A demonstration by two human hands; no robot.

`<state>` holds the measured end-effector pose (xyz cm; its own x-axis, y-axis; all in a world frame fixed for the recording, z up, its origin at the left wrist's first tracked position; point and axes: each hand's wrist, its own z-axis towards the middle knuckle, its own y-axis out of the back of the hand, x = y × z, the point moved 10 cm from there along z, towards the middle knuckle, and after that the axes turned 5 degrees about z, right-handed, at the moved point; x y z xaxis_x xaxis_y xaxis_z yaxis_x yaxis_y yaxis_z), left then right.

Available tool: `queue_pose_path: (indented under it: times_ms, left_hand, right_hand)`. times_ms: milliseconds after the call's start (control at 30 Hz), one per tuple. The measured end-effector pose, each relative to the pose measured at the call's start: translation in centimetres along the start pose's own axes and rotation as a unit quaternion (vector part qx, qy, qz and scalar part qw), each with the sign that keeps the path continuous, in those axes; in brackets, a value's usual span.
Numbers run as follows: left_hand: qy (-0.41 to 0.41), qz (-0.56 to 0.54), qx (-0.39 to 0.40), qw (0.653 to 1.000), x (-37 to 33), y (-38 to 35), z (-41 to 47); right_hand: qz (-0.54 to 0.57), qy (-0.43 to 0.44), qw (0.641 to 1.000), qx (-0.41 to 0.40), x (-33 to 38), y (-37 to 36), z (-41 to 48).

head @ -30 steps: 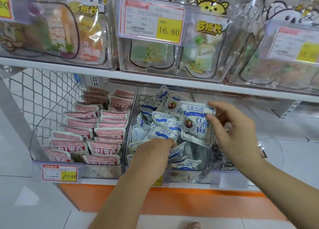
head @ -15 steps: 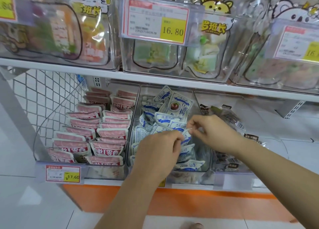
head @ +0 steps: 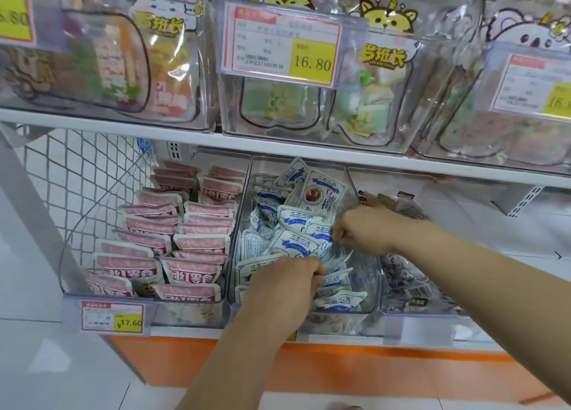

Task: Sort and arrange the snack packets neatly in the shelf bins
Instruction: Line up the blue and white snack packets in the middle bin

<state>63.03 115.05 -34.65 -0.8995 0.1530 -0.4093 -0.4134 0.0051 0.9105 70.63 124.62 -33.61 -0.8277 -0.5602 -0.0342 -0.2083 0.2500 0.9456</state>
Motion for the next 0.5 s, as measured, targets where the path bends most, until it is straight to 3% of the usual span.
queue_pose_path:
  times_ms: [233, 400, 433, 500]
  left_hand:
    - [0.034, 0.025, 0.006, 0.999, 1.2, 0.1, 0.1]
    - [0.049, 0.020, 0.041, 0.998, 2.0, -0.2, 0.0]
    - [0.051, 0.020, 0.039, 0.998, 2.1, -0.1, -0.1]
    - [0.050, 0.023, 0.021, 0.998, 2.1, 0.2, -0.2]
  right_hand:
    - [-0.022, -0.051, 0.994, 0.093, -0.2, -1.4, 1.9]
    - [-0.094, -0.122, 0.988, 0.013, -0.5, -0.6, 2.2]
    - [-0.079, -0.121, 0.990, -0.004, -0.6, -0.3, 2.1]
    - [0.050, -0.107, 0.992, -0.037, -0.8, 0.2, 1.4]
